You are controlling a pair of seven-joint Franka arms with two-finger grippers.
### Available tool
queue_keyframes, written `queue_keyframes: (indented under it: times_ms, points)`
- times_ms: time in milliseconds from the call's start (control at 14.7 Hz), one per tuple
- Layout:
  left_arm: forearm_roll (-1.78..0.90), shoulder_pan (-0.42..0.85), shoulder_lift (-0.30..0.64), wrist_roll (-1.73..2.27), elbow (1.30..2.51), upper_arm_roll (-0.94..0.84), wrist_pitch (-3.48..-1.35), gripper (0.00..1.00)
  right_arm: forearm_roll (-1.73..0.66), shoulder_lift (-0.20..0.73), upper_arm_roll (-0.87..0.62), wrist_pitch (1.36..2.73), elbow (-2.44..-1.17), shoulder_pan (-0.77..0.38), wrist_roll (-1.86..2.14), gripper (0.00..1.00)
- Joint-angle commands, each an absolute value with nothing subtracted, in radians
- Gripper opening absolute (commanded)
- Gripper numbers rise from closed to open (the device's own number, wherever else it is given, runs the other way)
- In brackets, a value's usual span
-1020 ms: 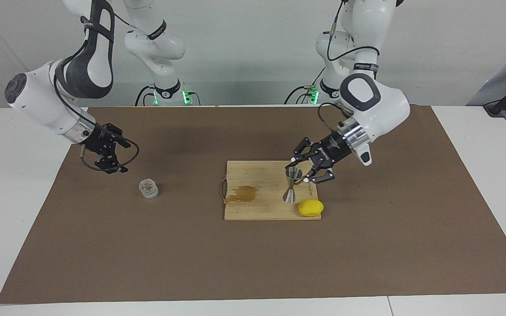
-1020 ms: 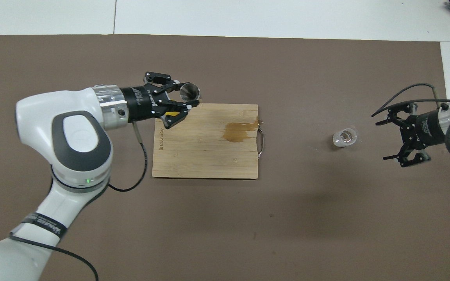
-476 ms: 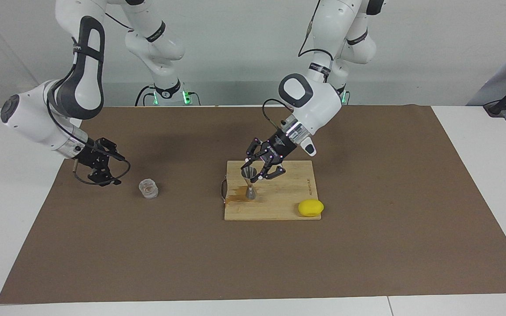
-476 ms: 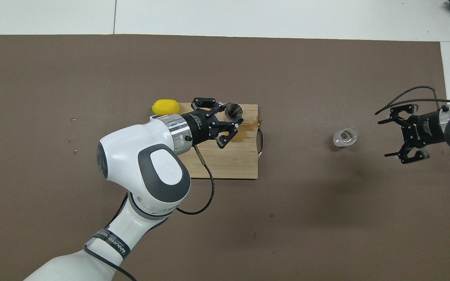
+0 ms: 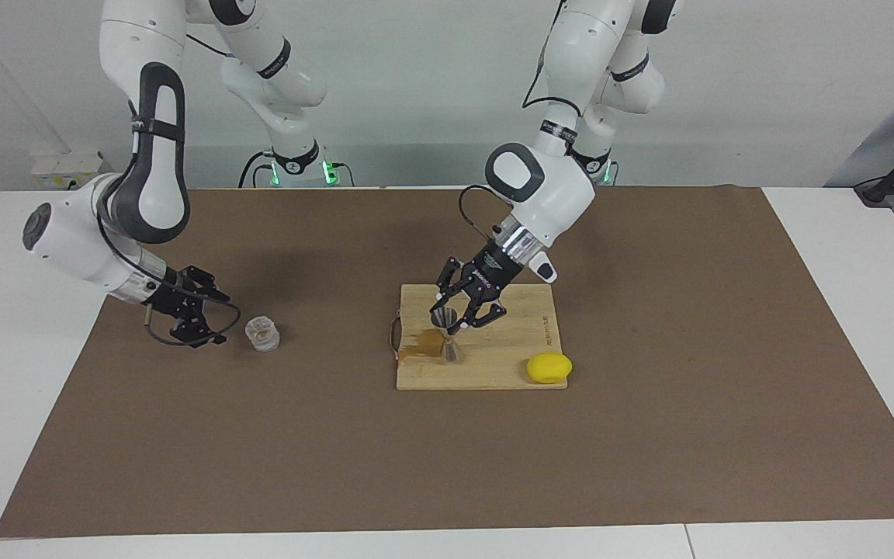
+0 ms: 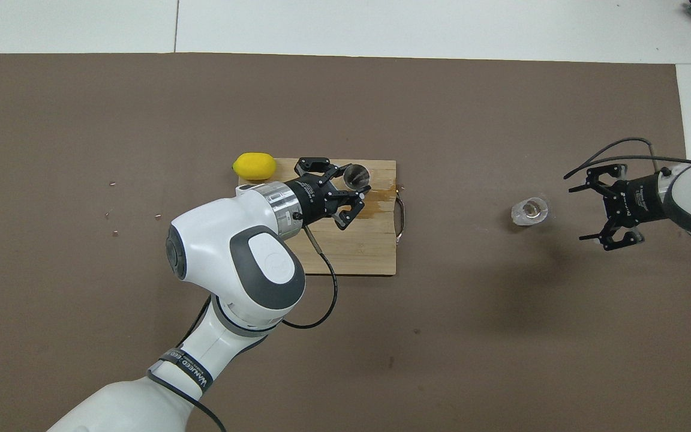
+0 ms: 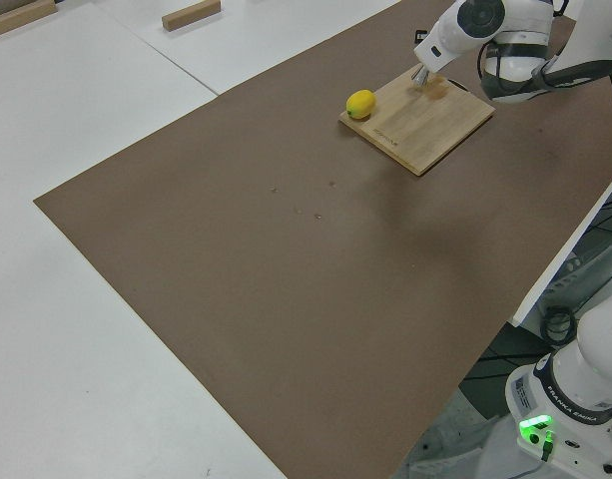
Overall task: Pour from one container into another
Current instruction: 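Lower the dark cup onto the board while the right gripper reaches the glass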
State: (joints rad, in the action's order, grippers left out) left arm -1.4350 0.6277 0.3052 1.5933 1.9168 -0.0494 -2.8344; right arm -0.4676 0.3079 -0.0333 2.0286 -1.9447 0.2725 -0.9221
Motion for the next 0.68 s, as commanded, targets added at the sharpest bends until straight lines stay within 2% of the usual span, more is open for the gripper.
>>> queue_keyframes:
  times_ms: [0,272,612]
  points:
    - [-1.497,0.661,0.318,1.591,1.908,-0.041,-2.891,0.0,-0.503,0.382,-0.044,2.036,-1.893,0.291,-0.865,1.0]
    - [-1.517,0.701,0.366,1.586,1.868,-0.04,-2.915,0.0,-0.567,0.393,-0.043,2.042,-1.896,0.273,-0.842,1.0]
    - [-1.52,0.713,0.37,1.585,1.867,-0.041,-2.922,0.0,-0.609,0.384,-0.043,2.046,-1.927,0.27,-0.838,1.0]
